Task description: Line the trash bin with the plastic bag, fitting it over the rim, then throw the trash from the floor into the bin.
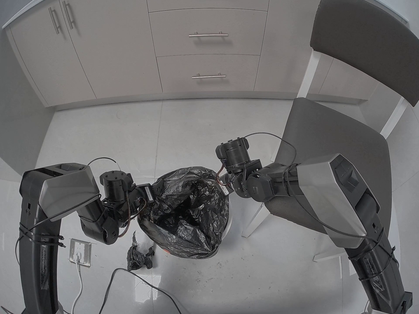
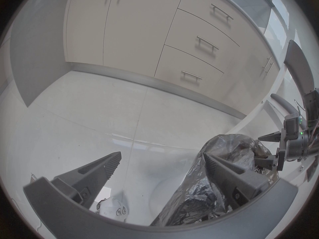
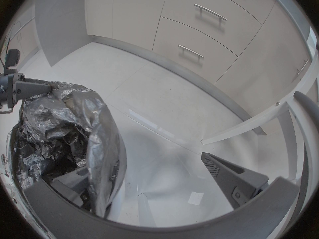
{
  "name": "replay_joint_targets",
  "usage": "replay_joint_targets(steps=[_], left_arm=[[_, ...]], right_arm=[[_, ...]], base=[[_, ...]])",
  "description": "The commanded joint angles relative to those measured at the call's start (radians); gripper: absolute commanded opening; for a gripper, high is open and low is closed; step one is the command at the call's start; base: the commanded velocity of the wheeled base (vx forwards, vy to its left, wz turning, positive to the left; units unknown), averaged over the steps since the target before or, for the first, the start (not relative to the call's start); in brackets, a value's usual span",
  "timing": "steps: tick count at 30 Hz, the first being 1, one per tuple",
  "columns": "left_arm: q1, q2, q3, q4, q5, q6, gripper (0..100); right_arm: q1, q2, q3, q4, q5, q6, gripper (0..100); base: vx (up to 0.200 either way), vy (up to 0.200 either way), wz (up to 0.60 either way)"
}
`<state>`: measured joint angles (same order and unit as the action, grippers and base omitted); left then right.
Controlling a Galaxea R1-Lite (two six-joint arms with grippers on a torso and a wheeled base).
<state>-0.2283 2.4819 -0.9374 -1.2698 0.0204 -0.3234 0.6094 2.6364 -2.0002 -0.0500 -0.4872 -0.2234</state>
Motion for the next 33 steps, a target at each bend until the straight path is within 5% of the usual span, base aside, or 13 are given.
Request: replay_joint_targets(steps=[1, 33], left_arm=[[0.001, 0.018, -0.058, 0.036, 0.015, 0.000, 100], [0.010, 0.153, -0.241, 0.168, 0.052, 0.001, 100]], right_arm=[[-0.017, 0.017, 0.000, -0.016, -0.013, -0.002, 100], [-0.091, 0.109, 0.000, -0.028, -0.011, -0.004, 100]], base=[[0.000, 0.000, 0.00], [0.000, 0.000, 0.00]])
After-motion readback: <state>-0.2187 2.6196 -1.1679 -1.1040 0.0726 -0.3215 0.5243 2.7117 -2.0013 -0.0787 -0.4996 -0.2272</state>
